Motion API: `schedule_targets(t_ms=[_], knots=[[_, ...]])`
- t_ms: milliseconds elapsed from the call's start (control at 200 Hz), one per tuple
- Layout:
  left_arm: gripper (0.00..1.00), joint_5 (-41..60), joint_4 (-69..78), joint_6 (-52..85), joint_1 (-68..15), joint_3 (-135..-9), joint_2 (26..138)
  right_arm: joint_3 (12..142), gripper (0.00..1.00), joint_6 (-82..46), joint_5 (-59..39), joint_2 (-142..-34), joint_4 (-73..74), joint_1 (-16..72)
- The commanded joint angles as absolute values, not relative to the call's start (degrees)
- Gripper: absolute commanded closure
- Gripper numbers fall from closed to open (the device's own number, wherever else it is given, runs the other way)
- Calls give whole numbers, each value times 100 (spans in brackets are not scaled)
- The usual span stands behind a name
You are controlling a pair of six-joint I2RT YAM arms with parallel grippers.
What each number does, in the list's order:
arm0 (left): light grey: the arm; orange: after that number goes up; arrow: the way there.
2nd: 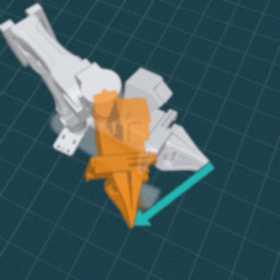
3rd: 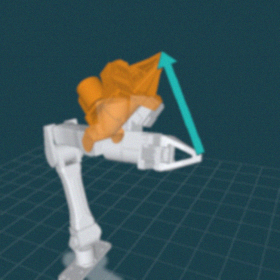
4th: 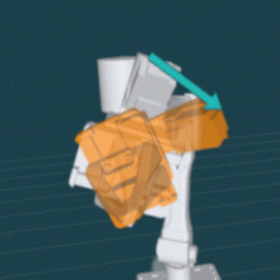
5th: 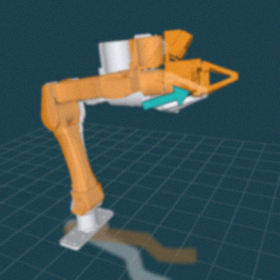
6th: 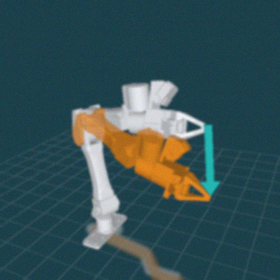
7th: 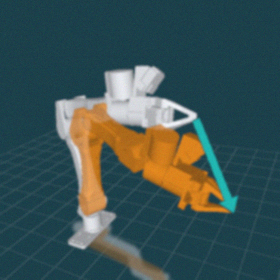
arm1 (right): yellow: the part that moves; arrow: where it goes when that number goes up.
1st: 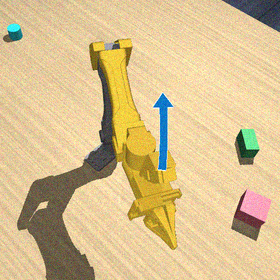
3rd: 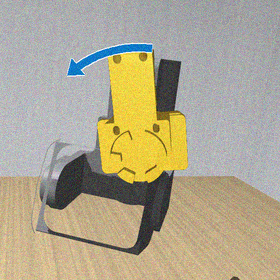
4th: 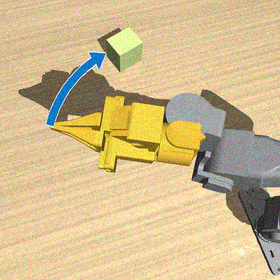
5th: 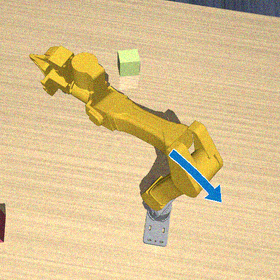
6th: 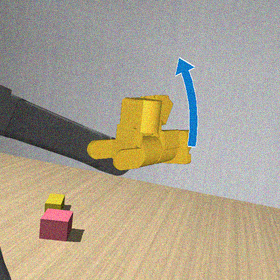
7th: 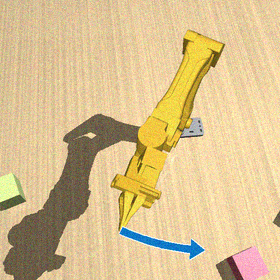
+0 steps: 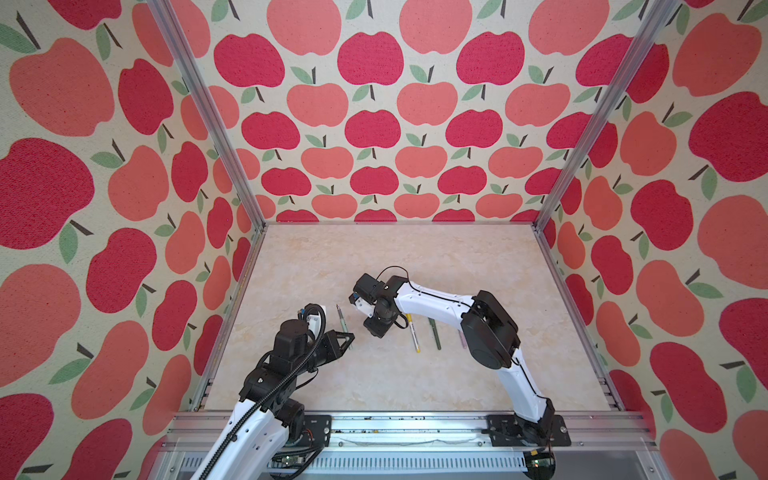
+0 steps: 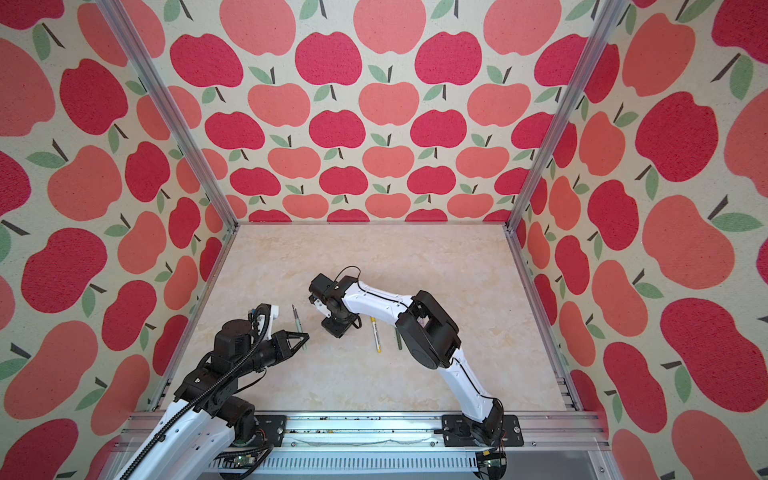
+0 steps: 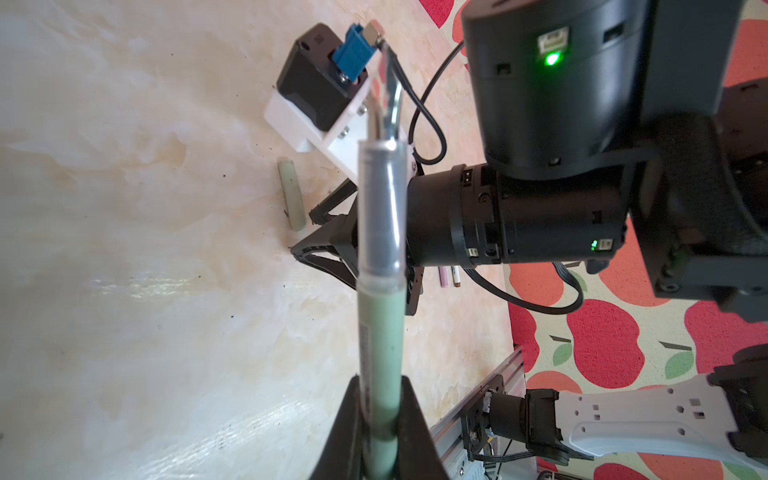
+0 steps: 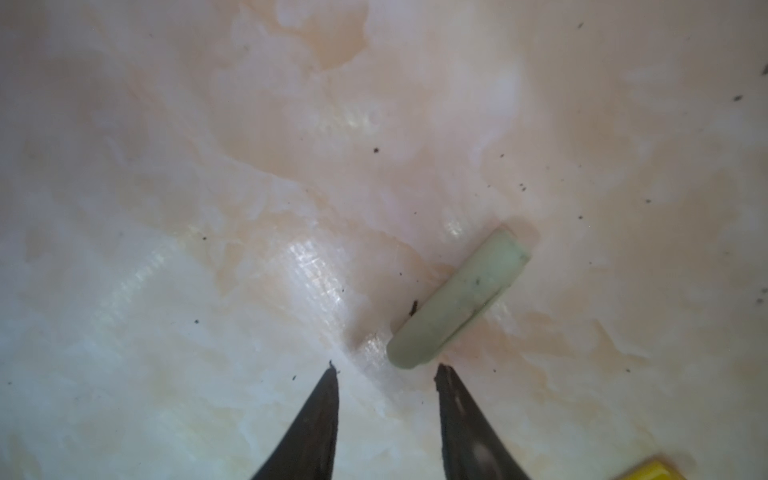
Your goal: Insert the pens into the pen caps
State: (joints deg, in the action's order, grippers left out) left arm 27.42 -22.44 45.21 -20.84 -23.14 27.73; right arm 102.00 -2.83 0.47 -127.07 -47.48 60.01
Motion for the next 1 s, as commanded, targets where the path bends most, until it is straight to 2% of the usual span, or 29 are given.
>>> schedule_targets(t_ms=[0,145,410,996], knots=[[100,2628,-2526,4274,-2048,-2551,2699,10140,52,-280,96,-12314,-4753,6020],[100,2585,-2616,4167,-2048,-2623,2698,10224,43,-424,202,-12300,-4889,5976],[100,2584,-2540,4124,-2048,-2619,2641,10463,38,-598,642,-12620,-4966,5935],[100,2611,-2314,4192,-2048,-2514,2643,10780,41,-291,894,-13192,-5063,5805]])
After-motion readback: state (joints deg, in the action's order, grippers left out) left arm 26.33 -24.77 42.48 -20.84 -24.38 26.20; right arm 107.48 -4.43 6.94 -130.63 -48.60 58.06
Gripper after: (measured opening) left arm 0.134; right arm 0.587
